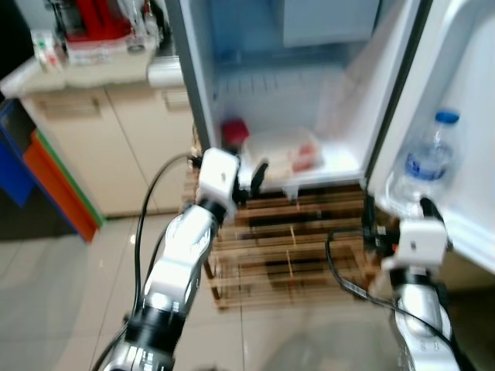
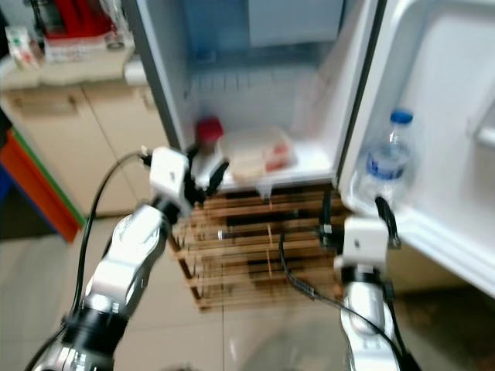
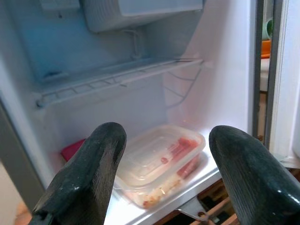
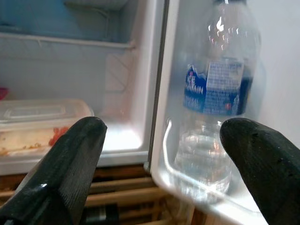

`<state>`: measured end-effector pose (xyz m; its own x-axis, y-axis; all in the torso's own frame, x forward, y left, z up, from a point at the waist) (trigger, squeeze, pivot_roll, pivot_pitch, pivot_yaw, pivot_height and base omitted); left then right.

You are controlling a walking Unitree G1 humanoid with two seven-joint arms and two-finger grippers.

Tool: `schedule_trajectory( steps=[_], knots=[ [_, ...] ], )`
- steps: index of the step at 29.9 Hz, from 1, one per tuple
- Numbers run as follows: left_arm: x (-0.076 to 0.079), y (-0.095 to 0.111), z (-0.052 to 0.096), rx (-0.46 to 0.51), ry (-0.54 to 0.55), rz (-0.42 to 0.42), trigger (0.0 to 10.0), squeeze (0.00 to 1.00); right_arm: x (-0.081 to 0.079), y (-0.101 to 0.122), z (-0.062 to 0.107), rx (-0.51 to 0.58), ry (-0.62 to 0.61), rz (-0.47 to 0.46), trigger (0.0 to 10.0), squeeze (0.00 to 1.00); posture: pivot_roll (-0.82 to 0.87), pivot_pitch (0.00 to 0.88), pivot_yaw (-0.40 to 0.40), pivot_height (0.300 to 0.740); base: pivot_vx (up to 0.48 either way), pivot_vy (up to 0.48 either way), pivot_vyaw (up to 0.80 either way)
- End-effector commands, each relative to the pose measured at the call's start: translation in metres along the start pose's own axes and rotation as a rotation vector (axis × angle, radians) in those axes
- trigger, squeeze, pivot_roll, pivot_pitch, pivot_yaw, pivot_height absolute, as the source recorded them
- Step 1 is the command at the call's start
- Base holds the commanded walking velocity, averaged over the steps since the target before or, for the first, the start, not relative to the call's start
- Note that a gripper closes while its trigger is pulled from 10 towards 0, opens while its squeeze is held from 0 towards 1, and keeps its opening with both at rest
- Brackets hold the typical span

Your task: Restocking fridge

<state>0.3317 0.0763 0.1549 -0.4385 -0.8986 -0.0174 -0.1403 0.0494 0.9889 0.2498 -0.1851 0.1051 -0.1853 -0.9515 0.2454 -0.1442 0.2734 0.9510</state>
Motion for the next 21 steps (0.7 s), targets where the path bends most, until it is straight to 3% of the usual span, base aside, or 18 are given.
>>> schedule_trajectory(
  steps=[1,7,9,15,21],
  knots=[
    [-0.002,-0.001,-0.002,-0.007,0.004,-0.002,10.0,0.00,-0.002,0.007,-0.005,0.030,0.000,-0.008,10.0,0.00,-0.08,0.026,0.083,0.740,0.442,0.000,0.00],
    [0.006,0.008,-0.012,0.025,-0.045,-0.031,10.0,0.00,-0.004,0.007,-0.009,0.039,-0.001,-0.007,10.0,0.00,-0.09,0.035,0.087,0.740,0.449,0.000,0.00],
    [0.008,0.009,-0.018,0.015,-0.044,0.030,10.0,0.00,-0.005,0.007,-0.011,0.041,0.001,-0.005,10.0,0.00,-0.09,0.037,0.089,0.740,0.450,0.000,0.00],
    [0.011,0.011,-0.016,0.024,-0.054,0.049,10.0,0.00,-0.006,0.007,-0.012,0.043,0.006,-0.005,10.0,0.00,-0.09,0.046,0.092,0.740,0.449,0.000,0.00],
    [0.007,0.011,-0.017,0.005,-0.028,0.069,10.0,0.00,-0.011,0.006,-0.001,0.035,0.036,-0.027,10.0,0.00,-0.09,0.065,0.088,0.740,0.048,0.000,0.00]
  ],
)
Point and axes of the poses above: a point about 5 cm out from each wrist's last joint towards the gripper, its own z axis pointing back from the gripper into the wrist, its own y axis along the axis of the wrist's last joint, x = y × z, the point moved 2 cm from there along -z, pointing out of the wrist towards the gripper, and after that the axes turned 4 degrees about z, right-handed, at the moved point
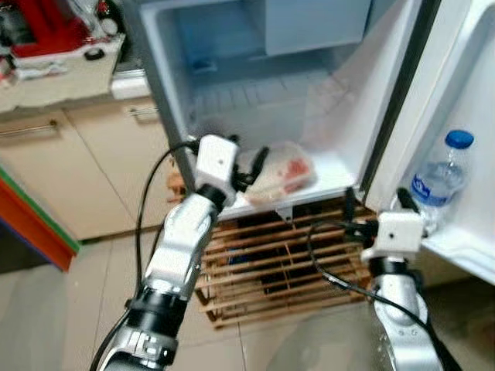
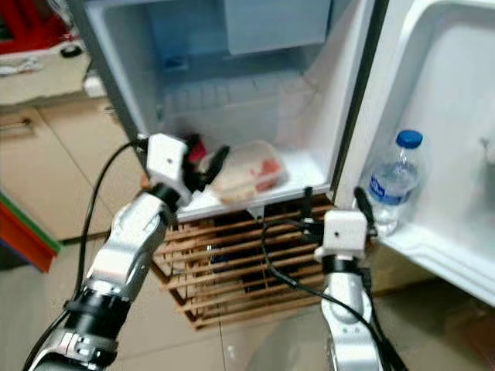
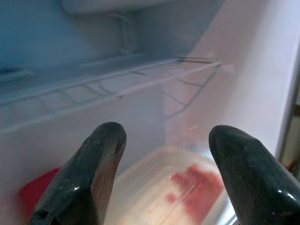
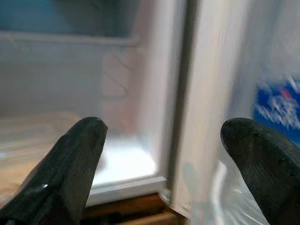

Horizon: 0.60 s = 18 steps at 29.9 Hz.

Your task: Restocking fridge

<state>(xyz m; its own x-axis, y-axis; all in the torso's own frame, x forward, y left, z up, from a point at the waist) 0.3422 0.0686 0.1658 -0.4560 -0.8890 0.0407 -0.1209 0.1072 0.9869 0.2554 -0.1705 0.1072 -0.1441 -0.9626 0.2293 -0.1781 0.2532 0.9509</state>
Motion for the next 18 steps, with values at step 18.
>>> schedule_trajectory(
  steps=[18],
  knots=[
    [0.013,0.008,-0.048,-0.264,-0.022,-0.338,10.0,0.00,0.021,-0.010,0.098,-0.208,0.007,0.047,10.0,0.00,-0.17,0.284,0.118,0.740,0.000,0.000,0.00]
  ],
)
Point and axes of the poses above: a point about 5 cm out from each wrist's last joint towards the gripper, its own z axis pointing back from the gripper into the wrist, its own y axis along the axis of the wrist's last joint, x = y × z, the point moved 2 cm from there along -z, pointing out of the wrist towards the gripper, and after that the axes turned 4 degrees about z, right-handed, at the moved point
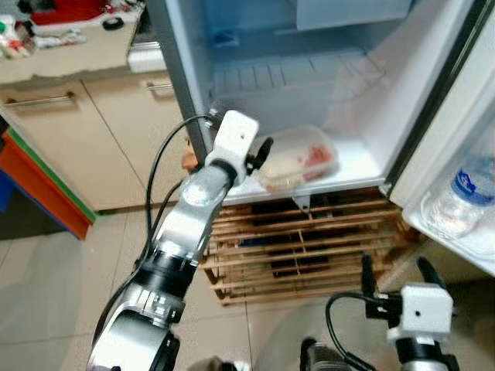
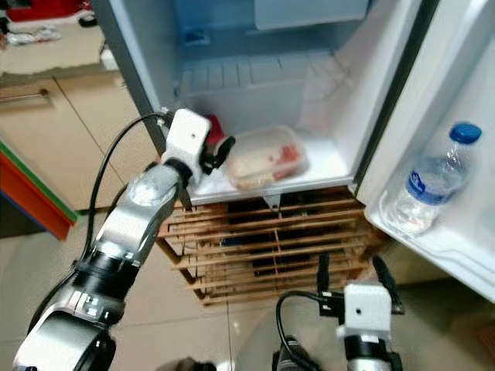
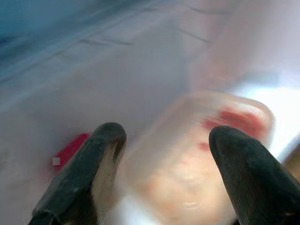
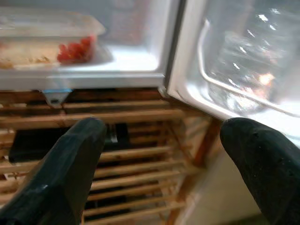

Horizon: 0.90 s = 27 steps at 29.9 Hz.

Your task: Restocking fridge

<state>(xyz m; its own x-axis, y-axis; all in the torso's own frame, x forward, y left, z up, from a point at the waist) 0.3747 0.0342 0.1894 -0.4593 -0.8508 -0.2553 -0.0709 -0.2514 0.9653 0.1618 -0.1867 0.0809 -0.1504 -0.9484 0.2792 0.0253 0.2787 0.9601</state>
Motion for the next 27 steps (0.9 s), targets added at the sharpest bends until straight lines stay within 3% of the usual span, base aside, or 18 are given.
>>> schedule_trajectory(
  steps=[1,5,9,11,20,22,27],
  knots=[
    [-0.001,-0.007,-0.005,-0.064,0.011,-0.050,10.0,0.00,-0.002,0.002,0.007,-0.017,0.014,-0.004,10.0,0.00,-0.18,0.288,0.120,0.740,0.000,0.000,0.00],
    [0.000,-0.006,-0.012,-0.118,0.013,-0.086,10.0,0.00,-0.002,0.000,0.022,-0.059,0.012,-0.003,10.0,0.00,-0.20,0.330,0.125,0.740,0.000,0.000,0.00],
    [-0.002,0.010,-0.013,-0.073,0.025,-0.072,10.0,0.00,0.002,-0.002,0.033,-0.092,0.014,0.011,10.0,0.00,-0.20,0.336,0.115,0.740,0.000,0.000,0.00],
    [-0.001,0.005,-0.013,-0.088,0.024,-0.060,10.0,0.00,0.004,-0.002,0.035,-0.100,0.017,0.015,10.0,0.00,-0.20,0.335,0.111,0.740,0.000,0.000,0.00],
    [0.016,-0.011,-0.028,-0.144,-0.043,0.062,10.0,0.00,0.002,0.000,0.027,-0.092,0.014,0.017,10.0,0.00,-0.20,0.321,0.122,0.740,0.000,0.000,0.00],
    [0.022,-0.009,-0.032,-0.142,-0.075,0.099,10.0,0.00,0.000,0.000,0.027,-0.093,0.010,0.013,10.0,0.00,-0.21,0.319,0.128,0.740,0.000,0.000,0.00],
    [0.035,0.001,-0.041,-0.126,-0.129,0.099,10.0,0.00,-0.005,0.000,0.027,-0.098,0.002,0.000,10.0,0.00,-0.22,0.315,0.147,0.740,0.000,0.000,0.00]
  ],
)
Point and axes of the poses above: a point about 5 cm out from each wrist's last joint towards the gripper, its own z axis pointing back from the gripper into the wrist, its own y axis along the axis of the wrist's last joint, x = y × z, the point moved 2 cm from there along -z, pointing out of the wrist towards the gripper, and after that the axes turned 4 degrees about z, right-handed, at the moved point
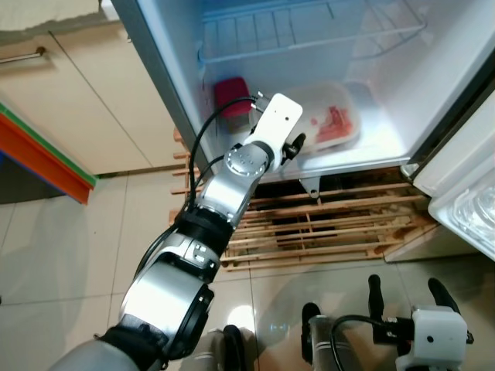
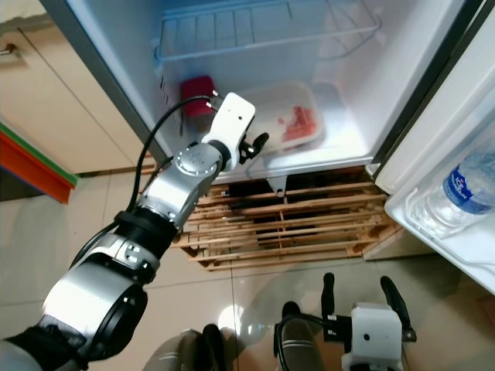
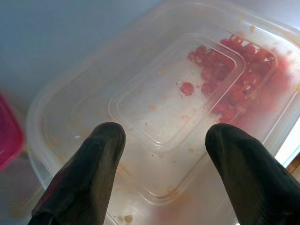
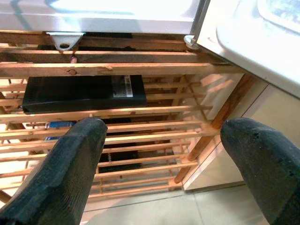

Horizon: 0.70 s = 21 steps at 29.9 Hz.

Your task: Restocking fridge

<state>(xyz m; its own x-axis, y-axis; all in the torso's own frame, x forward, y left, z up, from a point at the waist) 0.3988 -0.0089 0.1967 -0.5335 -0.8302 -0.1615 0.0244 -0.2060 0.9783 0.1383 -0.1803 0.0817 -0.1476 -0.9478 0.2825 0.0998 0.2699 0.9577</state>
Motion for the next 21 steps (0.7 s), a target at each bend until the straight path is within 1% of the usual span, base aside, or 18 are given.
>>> schedule_trajectory(
  steps=[1,6,8,11,13,15,16,17,20,21],
  knots=[
    [0.010,-0.016,-0.002,-0.068,-0.043,0.012,10.0,0.00,-0.003,-0.002,0.002,-0.023,-0.001,-0.003,10.0,0.00,-0.22,0.315,0.147,0.740,0.000,0.000,0.00],
    [0.024,-0.008,-0.009,-0.046,-0.089,0.005,10.0,0.00,-0.005,-0.001,0.001,-0.020,-0.011,-0.008,10.0,0.00,-0.22,0.316,0.154,0.740,0.000,0.000,0.00],
    [0.025,-0.007,-0.011,-0.045,-0.090,0.002,10.0,0.00,-0.005,-0.001,0.000,-0.019,-0.012,-0.007,10.0,0.00,-0.22,0.318,0.155,0.740,0.000,0.000,0.00],
    [0.024,-0.002,-0.013,-0.022,-0.063,-0.015,10.0,0.00,-0.006,0.000,-0.001,-0.015,-0.015,-0.007,10.0,0.00,-0.22,0.319,0.156,0.740,0.000,0.000,0.00],
    [0.019,0.003,-0.013,-0.002,-0.031,-0.022,10.0,0.00,-0.006,0.001,-0.002,-0.011,-0.018,-0.008,10.0,0.00,-0.22,0.319,0.159,0.740,0.000,0.000,0.00],
    [0.009,0.017,-0.014,0.054,0.023,-0.020,10.0,0.00,-0.006,0.002,-0.004,-0.002,-0.023,-0.007,10.0,0.00,-0.23,0.317,0.160,0.740,0.000,0.000,0.00],
    [0.009,0.017,-0.014,0.054,0.023,-0.020,10.0,0.00,-0.006,0.002,-0.004,-0.002,-0.023,-0.007,10.0,0.00,-0.23,0.317,0.160,0.740,0.000,0.000,0.00],
    [0.006,0.023,-0.014,0.075,0.041,-0.010,10.0,0.00,-0.005,0.003,-0.005,-0.001,-0.024,-0.006,10.0,0.00,-0.23,0.314,0.157,0.740,0.000,0.000,0.00],
    [-0.005,0.042,-0.012,0.161,0.093,0.012,10.0,0.00,-0.005,0.002,-0.006,0.002,-0.023,-0.004,10.0,0.00,-0.22,0.313,0.156,0.740,0.000,0.000,0.00],
    [-0.009,0.052,-0.011,0.211,0.110,0.024,10.0,0.00,-0.005,0.003,-0.006,0.005,-0.020,-0.001,10.0,0.00,-0.22,0.310,0.151,0.740,0.000,0.000,0.00]
  ],
)
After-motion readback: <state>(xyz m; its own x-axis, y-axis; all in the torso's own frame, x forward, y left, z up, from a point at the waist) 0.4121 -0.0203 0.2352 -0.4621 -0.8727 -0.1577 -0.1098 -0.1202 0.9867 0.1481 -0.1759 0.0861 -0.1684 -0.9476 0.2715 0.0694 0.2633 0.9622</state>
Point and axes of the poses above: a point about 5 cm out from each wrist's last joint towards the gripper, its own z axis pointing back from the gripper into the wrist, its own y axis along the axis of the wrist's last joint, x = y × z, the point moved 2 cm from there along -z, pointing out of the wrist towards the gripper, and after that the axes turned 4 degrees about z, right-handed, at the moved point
